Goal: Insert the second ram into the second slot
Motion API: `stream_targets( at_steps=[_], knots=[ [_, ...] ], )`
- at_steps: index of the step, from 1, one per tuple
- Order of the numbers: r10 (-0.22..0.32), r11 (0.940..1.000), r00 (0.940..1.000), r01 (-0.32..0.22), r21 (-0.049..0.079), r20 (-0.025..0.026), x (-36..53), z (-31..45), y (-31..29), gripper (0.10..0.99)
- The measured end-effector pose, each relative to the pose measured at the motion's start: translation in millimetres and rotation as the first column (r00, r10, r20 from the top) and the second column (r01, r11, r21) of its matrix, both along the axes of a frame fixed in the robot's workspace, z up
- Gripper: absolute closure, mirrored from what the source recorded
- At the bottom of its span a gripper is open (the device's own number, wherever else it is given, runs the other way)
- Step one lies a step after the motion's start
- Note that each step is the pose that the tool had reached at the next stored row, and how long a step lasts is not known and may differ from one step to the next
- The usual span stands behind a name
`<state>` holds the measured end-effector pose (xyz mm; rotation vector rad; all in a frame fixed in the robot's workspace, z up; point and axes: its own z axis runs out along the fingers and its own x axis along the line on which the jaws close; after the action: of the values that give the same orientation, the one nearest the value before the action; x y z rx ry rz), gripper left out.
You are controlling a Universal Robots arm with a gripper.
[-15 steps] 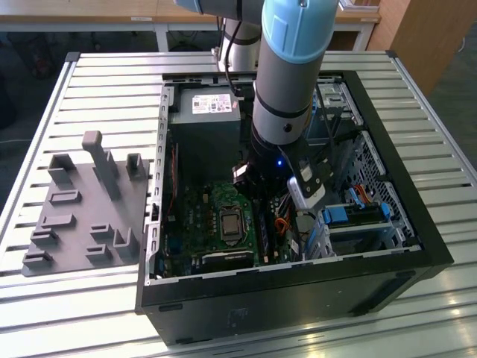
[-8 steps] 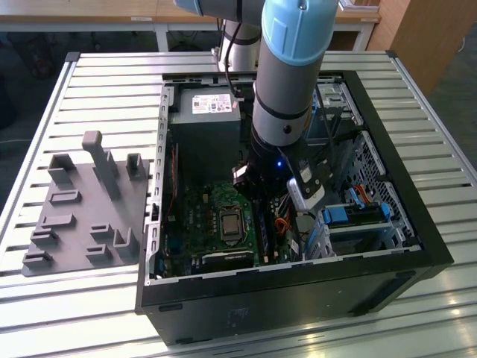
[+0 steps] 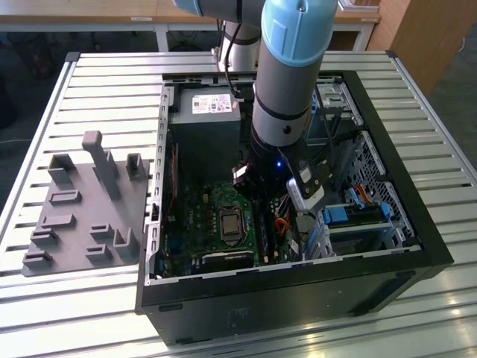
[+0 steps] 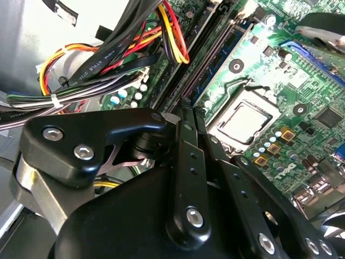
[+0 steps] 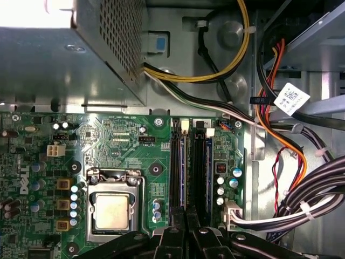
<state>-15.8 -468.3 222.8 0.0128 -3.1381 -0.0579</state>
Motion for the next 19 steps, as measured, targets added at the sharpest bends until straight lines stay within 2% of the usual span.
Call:
stream_targets(
  at_steps=[19],
  knots=[
    [0.0, 1.0, 1.0, 0.0, 0.0, -0.0001, -0.7, -2.2, 0.4, 0.957]
  ],
)
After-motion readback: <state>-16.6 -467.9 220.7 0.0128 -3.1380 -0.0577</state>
